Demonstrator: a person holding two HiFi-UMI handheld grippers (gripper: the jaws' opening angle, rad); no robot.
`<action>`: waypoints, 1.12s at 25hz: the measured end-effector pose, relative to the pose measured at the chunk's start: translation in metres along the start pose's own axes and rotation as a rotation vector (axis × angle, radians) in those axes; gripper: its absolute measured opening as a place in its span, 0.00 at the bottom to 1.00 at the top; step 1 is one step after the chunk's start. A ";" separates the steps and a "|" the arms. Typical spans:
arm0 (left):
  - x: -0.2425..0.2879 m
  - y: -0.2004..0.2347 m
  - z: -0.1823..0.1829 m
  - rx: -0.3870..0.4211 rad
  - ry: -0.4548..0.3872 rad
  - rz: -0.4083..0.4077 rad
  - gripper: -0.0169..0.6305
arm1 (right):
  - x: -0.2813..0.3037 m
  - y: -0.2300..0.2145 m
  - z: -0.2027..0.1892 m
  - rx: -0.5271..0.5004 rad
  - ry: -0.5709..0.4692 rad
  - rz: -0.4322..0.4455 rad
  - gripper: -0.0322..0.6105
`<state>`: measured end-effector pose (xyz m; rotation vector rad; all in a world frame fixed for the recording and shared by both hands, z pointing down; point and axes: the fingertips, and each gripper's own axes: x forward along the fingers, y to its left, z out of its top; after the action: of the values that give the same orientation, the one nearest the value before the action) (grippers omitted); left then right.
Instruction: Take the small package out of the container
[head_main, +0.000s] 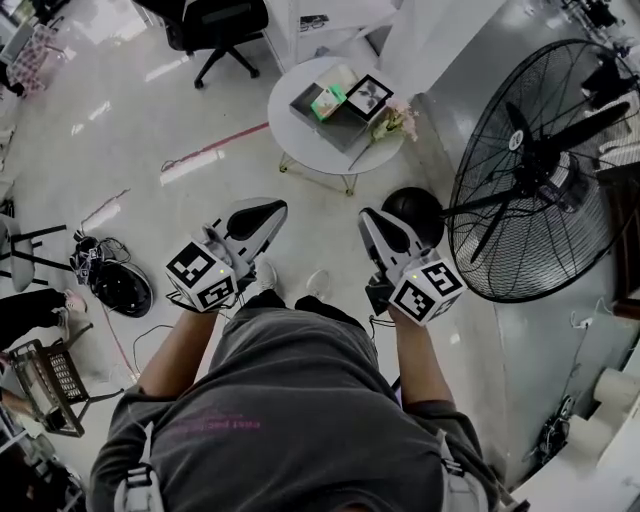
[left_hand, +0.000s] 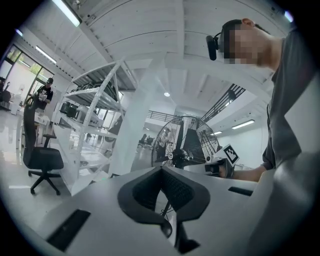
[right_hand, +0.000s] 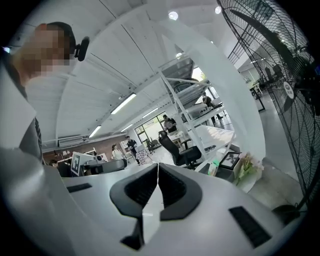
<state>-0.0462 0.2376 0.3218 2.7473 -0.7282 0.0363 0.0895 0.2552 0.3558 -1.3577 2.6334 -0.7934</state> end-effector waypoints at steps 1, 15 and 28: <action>0.003 -0.003 -0.001 -0.002 -0.001 0.007 0.05 | -0.003 -0.003 0.000 0.000 0.002 0.006 0.09; 0.037 -0.020 -0.008 0.000 0.003 0.047 0.05 | -0.020 -0.038 0.007 0.019 0.006 0.048 0.08; 0.064 0.007 -0.003 -0.001 0.002 0.044 0.05 | 0.001 -0.070 0.016 0.022 0.025 0.027 0.08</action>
<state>0.0060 0.2015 0.3326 2.7294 -0.7884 0.0481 0.1455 0.2148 0.3760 -1.3127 2.6483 -0.8389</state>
